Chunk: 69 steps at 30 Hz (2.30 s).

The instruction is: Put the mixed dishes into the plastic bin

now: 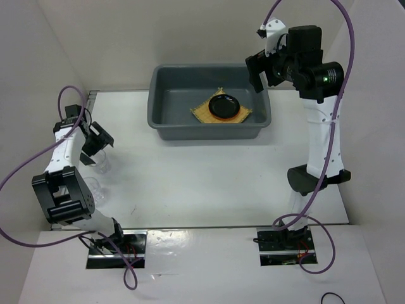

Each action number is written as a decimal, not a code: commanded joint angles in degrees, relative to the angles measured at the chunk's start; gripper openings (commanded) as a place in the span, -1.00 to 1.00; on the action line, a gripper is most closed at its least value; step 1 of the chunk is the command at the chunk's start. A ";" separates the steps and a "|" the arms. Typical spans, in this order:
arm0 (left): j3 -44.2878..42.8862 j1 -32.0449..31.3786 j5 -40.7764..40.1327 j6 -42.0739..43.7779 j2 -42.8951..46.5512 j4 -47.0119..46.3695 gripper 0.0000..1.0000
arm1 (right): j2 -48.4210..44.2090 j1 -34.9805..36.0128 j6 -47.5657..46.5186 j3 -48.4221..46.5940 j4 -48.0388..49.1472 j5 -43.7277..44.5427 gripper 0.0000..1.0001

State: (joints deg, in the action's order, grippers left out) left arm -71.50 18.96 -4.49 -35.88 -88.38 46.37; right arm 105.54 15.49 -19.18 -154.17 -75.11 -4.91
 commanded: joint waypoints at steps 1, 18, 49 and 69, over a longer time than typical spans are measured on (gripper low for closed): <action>-0.75 1.52 2.29 3.79 0.76 -3.65 1.00 | -0.07 1.04 -0.33 0.01 0.76 -0.45 0.99; 0.49 2.04 6.78 8.89 -10.32 -7.79 0.56 | -0.59 1.04 -0.33 1.59 0.76 0.60 0.99; -65.18 -40.48 -9.03 21.38 -39.50 4.69 -1.00 | -0.68 1.04 -0.86 1.41 0.76 2.18 0.99; -61.20 -43.22 -10.63 22.96 -45.49 6.89 0.11 | -3.76 1.04 -1.39 7.30 0.76 2.18 0.99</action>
State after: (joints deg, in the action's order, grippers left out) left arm -131.48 -24.14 -14.85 -13.39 -135.59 52.75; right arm 104.14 15.99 -20.23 -147.50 -75.11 -3.40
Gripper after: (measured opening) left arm 0.510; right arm 0.993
